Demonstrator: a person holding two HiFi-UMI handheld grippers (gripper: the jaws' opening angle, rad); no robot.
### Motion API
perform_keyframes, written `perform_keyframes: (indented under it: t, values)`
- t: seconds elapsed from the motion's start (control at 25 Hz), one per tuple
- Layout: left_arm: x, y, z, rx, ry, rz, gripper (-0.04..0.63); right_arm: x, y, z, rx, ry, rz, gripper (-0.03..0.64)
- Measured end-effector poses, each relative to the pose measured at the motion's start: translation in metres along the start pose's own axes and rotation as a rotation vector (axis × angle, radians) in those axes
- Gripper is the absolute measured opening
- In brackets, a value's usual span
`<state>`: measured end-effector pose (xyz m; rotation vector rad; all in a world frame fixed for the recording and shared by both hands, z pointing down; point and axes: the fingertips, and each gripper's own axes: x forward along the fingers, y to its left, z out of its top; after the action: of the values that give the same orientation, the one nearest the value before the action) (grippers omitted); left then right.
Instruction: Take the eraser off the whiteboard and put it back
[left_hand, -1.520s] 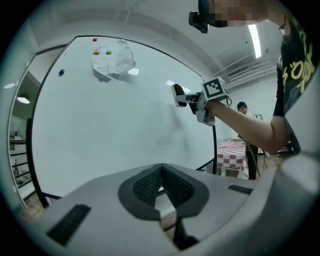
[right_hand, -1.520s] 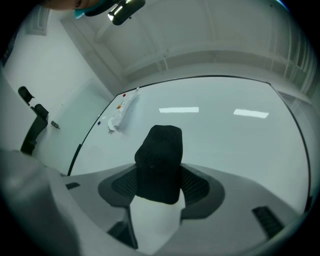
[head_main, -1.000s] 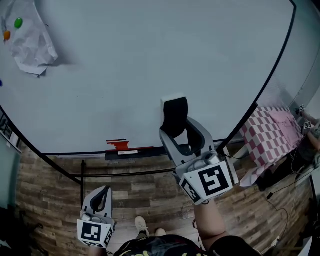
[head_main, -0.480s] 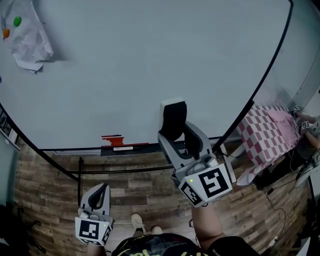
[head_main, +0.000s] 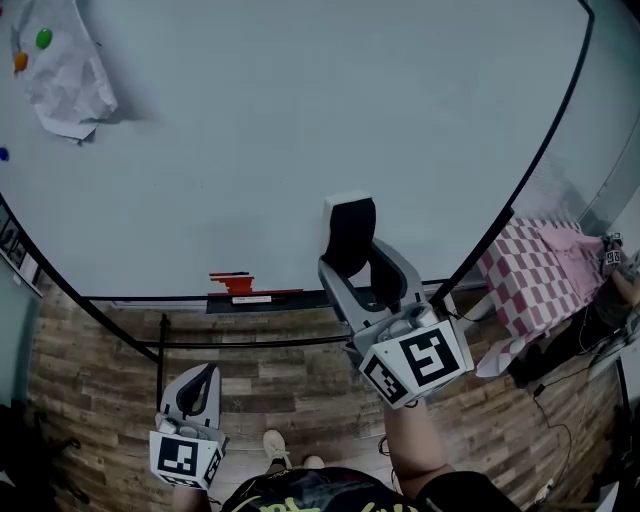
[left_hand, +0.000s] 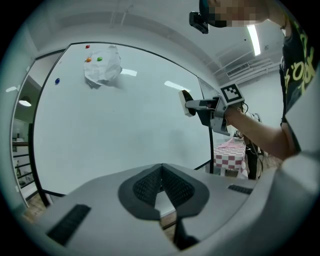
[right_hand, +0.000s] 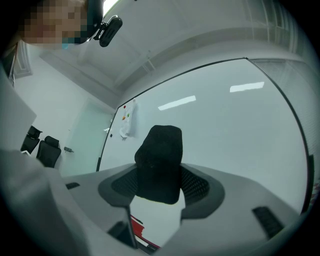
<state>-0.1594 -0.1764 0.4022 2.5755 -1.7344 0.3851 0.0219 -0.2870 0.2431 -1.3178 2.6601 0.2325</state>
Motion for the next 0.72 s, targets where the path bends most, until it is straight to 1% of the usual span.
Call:
perform_keyframes:
  t: [0.24, 0.64, 0.72]
  values:
    - [0.004, 0.007, 0.0, 0.001, -0.001, 0.002, 0.006, 0.016, -0.005, 0.006, -0.037, -0.001, -0.007, 0.239]
    - [0.015, 0.018, 0.0, -0.005, -0.019, -0.002, 0.006, 0.048, -0.026, 0.013, -0.112, -0.013, -0.061, 0.239]
    - [0.015, 0.021, 0.0, -0.001, -0.006, 0.004, 0.006, 0.055, -0.029, 0.015, -0.116, -0.021, -0.069, 0.241]
